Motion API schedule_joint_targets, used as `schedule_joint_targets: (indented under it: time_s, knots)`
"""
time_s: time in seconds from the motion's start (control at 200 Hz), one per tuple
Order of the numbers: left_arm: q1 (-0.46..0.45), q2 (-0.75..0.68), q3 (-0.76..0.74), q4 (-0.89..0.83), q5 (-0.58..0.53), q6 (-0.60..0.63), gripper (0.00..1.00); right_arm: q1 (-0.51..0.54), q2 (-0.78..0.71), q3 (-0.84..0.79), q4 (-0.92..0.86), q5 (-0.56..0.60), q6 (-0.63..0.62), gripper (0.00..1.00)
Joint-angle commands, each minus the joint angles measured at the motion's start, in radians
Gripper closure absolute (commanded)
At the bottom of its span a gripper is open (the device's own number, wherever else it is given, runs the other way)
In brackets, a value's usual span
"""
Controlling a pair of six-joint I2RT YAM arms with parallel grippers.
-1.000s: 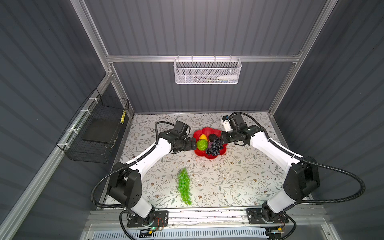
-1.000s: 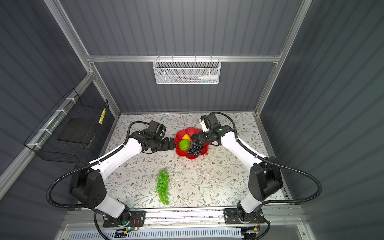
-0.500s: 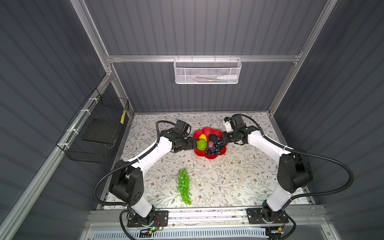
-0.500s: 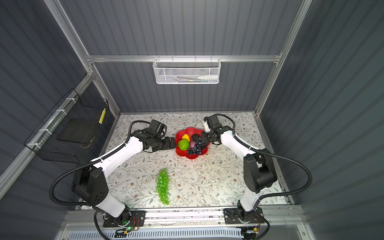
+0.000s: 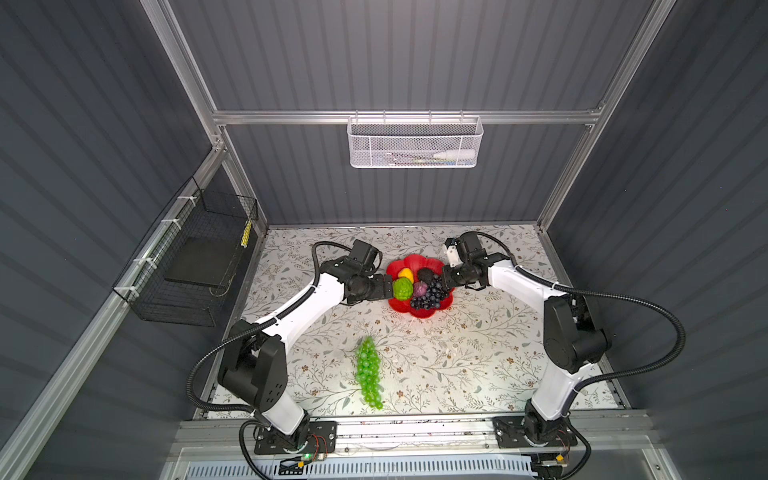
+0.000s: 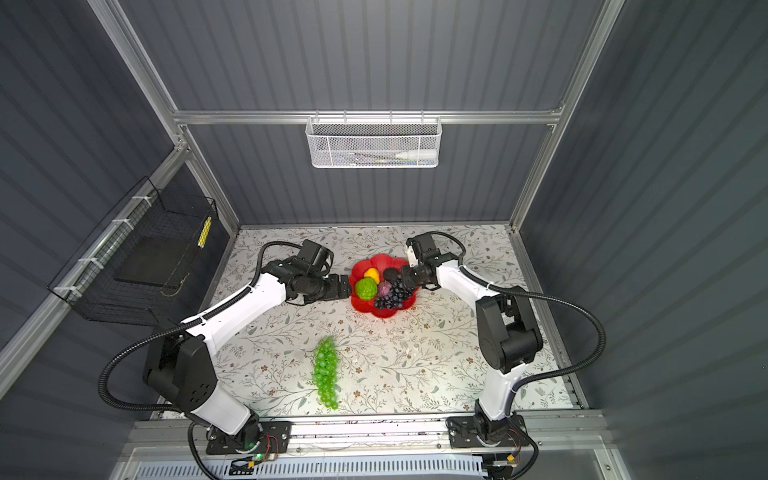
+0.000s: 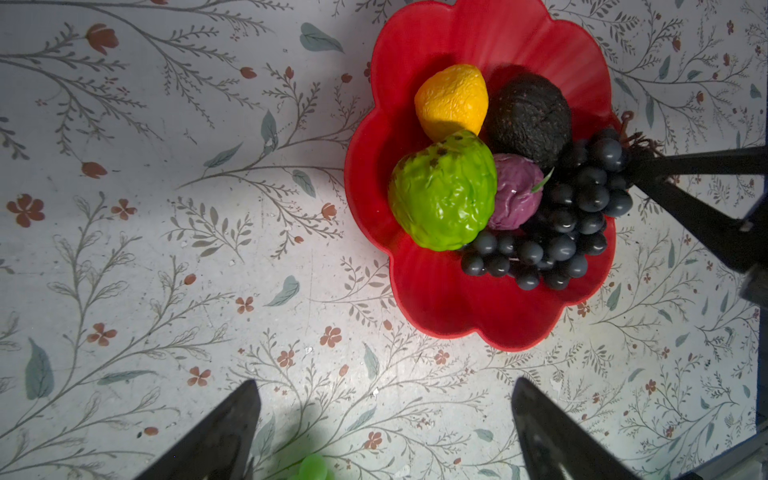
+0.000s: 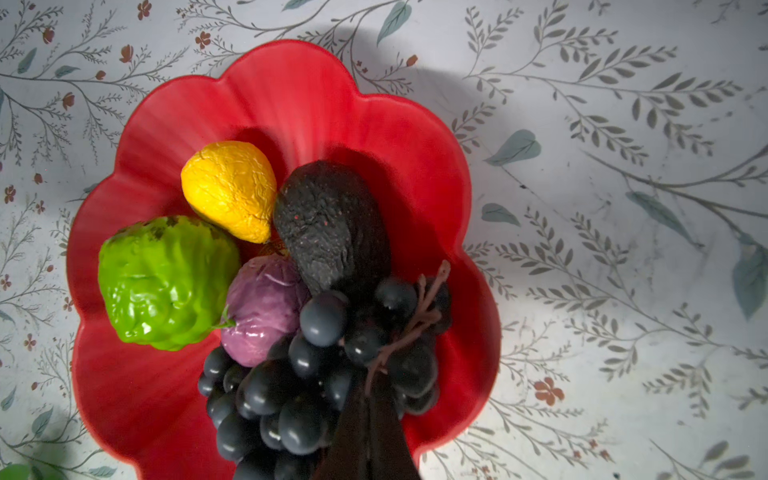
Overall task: Place and organize the fake fruits in the fruit bowl
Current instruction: 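Lower the dark grapes into the bowl and open the right gripper, then move the left gripper toward the green grapes while the right gripper withdraws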
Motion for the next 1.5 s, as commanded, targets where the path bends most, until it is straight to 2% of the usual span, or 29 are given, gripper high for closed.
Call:
schedule_joint_targets:
  time_s: [0.0, 0.055, 0.205, 0.6, 0.755, 0.96, 1.251, 1.401, 1.496]
  knots:
    - [0.004, -0.070, -0.088, -0.001, 0.038, -0.058, 0.06, -0.004, 0.018, 0.044, 0.022, -0.014, -0.019, 1.00]
    - [0.004, -0.092, -0.131, 0.013, 0.049, -0.080, 0.07, -0.003, 0.026, 0.060, 0.015, -0.016, -0.019, 0.95]
    - [0.004, -0.121, -0.161, -0.053, 0.043, -0.087, 0.07, -0.003, 0.014, 0.075, 0.007, -0.024, -0.024, 0.69]
    - [0.004, -0.204, -0.236, -0.182, 0.022, -0.082, 0.08, 0.028, -0.106, 0.056, -0.033, 0.005, -0.049, 0.35]
    - [0.004, -0.235, -0.266, -0.235, 0.020, -0.086, 0.11, 0.057, -0.161, 0.043, -0.053, 0.030, -0.050, 0.32]
    - [0.003, -0.278, -0.347, -0.198, 0.113, -0.107, 0.20, 0.090, -0.217, 0.018, -0.059, 0.058, -0.022, 0.33]
    - [0.004, -0.245, -0.372, -0.154, 0.192, -0.053, 0.39, 0.127, -0.210, 0.022, -0.065, 0.081, 0.000, 0.35]
    - [0.003, -0.220, -0.373, -0.146, 0.201, -0.024, 0.45, 0.140, -0.190, 0.030, -0.066, 0.078, 0.010, 0.36]
    - [0.004, -0.212, -0.383, -0.126, 0.199, -0.016, 0.55, 0.145, -0.184, 0.031, -0.067, 0.079, 0.011, 0.36]
